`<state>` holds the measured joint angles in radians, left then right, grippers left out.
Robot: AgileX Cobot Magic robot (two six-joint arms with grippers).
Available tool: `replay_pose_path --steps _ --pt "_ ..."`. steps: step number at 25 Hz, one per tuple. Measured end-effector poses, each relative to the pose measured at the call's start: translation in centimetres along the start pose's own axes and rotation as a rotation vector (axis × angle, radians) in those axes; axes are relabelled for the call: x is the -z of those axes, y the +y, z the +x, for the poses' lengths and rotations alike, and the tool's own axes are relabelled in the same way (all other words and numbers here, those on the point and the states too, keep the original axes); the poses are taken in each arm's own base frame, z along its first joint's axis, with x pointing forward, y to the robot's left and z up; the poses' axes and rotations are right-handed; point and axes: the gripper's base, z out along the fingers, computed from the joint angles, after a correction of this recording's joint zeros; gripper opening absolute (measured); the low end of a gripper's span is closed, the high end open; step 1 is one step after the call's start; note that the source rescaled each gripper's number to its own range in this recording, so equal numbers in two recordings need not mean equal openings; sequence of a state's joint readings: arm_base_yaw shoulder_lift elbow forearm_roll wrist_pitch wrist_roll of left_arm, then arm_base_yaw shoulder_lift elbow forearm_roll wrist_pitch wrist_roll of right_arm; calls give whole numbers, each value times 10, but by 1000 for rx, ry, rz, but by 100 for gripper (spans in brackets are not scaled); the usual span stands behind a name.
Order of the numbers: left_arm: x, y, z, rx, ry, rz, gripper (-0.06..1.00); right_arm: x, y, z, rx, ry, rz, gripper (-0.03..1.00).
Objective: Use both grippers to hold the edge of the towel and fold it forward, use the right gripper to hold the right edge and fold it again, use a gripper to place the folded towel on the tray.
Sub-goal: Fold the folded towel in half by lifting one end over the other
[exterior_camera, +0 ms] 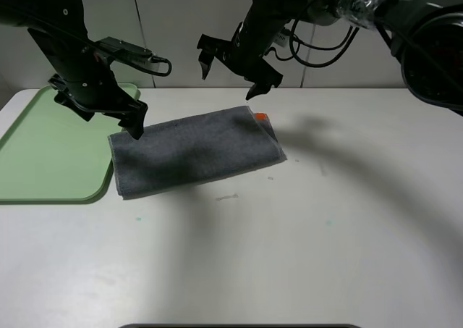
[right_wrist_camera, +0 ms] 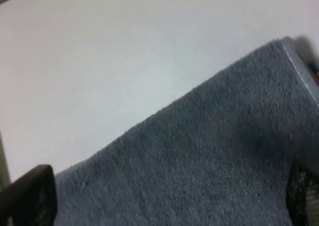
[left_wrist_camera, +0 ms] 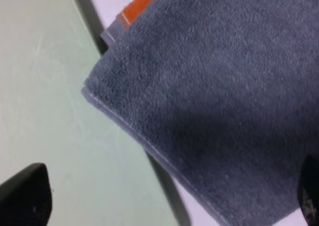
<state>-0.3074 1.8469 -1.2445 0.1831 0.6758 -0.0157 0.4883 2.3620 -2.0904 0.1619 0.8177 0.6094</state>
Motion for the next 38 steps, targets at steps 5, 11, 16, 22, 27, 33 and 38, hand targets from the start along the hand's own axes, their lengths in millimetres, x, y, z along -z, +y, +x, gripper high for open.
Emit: replay_pose_path --steps 5,11,16,22,27,33,38 --pt "21 2 3 13 -21 -5 100 19 4 0 133 22 15 100" --pt "66 7 11 65 -91 -13 100 26 -2 7 311 122 73 100" --pt "112 11 24 83 -179 -21 100 34 -5 10 467 186 108 100" --pt "166 15 48 116 -312 -27 100 40 -9 15 556 259 138 100" --pt "188 15 79 130 -370 -29 100 41 -10 17 581 292 142 100" --pt "198 11 131 162 -417 -25 100 41 -10 17 586 295 140 100" --pt "203 8 178 227 -484 -12 100 41 -10 17 586 296 140 100"
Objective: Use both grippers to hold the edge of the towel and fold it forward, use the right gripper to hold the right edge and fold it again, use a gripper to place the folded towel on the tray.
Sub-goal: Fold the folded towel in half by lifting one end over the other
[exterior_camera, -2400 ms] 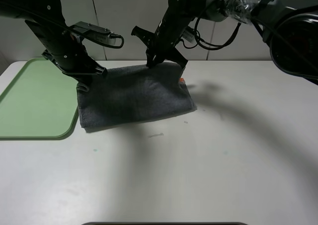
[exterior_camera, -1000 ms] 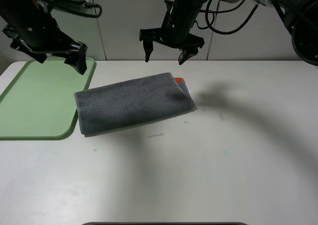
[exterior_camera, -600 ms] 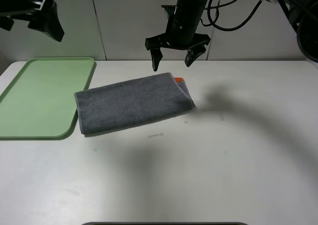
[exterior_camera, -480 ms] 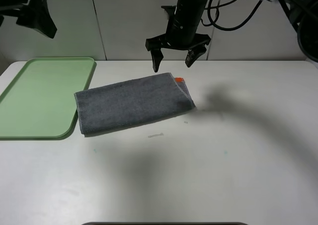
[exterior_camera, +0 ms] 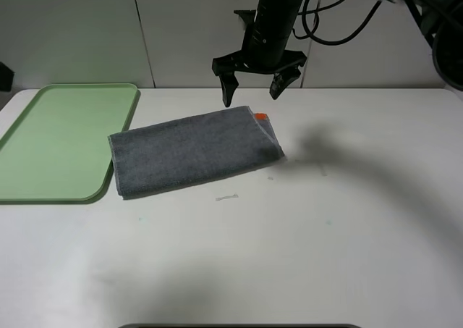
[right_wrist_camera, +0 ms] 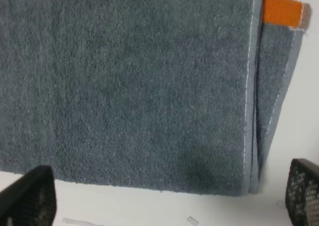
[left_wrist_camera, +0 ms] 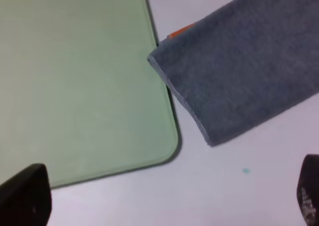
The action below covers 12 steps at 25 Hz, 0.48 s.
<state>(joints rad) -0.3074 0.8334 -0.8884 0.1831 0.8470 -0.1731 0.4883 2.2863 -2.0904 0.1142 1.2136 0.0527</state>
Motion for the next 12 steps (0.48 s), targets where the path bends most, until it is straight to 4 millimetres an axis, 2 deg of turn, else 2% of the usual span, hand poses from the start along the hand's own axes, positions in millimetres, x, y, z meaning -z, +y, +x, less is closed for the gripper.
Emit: replay_pose_path --steps 6,12 --pt "32 9 52 66 -135 16 100 0 1 0 -3 0 -10 100" --pt "52 17 105 90 -197 20 99 0 2 0 -4 1 -21 100"
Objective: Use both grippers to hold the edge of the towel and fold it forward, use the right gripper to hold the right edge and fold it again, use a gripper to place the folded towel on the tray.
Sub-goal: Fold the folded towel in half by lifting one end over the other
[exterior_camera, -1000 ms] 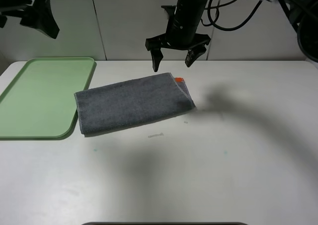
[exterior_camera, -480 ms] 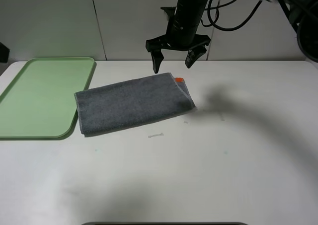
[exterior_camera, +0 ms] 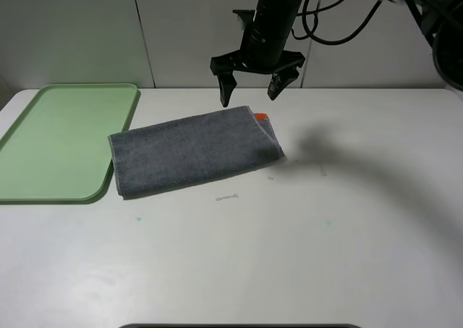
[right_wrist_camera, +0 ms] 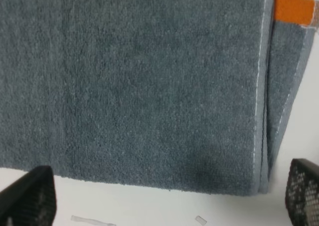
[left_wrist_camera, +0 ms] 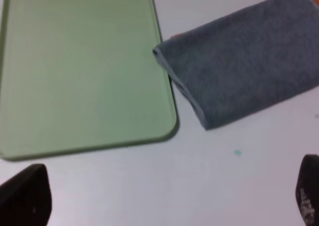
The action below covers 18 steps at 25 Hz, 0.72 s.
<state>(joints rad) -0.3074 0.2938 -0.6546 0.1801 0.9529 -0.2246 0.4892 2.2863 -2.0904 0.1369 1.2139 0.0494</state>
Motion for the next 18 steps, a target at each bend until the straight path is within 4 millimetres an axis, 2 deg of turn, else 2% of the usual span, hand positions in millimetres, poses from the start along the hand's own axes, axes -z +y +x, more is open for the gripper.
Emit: replay_pose_path --steps 8,15,18 --pt "26 9 38 29 -49 16 99 -2 16 2 34 6 -7 100" --pt "12 5 67 24 22 70 98 -3 21 3 48 6 0 100" --pt "10 5 68 21 31 75 97 -3 20 3 51 6 7 100"
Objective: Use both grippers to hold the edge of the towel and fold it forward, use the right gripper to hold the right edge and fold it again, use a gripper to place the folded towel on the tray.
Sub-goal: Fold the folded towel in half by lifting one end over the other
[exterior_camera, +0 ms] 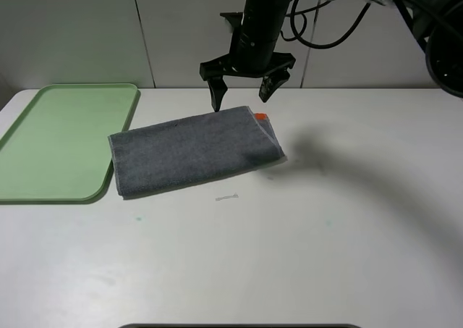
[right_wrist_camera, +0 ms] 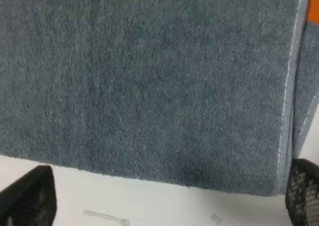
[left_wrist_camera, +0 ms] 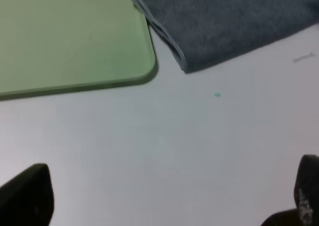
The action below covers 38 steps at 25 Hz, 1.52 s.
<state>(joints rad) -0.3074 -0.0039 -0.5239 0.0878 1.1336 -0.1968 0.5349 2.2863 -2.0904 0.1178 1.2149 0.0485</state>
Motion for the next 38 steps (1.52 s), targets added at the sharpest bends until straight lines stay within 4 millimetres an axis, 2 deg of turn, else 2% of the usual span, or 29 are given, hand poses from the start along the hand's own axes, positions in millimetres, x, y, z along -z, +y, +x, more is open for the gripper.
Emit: replay_pose_path --steps 14,21,29,38 --pt "1 0 3 1 36 4 94 -1 -1 0 2 1 7 100" --pt "2 1 2 0 30 -12 93 -20 -3 1 -4 29 7 100" --pt "3 14 -1 4 -3 -154 92 -42 -4 0 -12 25 0 100" --pt "-6 7 -2 39 -42 -72 92 -46 -5 -2 -14 10 -2 100"
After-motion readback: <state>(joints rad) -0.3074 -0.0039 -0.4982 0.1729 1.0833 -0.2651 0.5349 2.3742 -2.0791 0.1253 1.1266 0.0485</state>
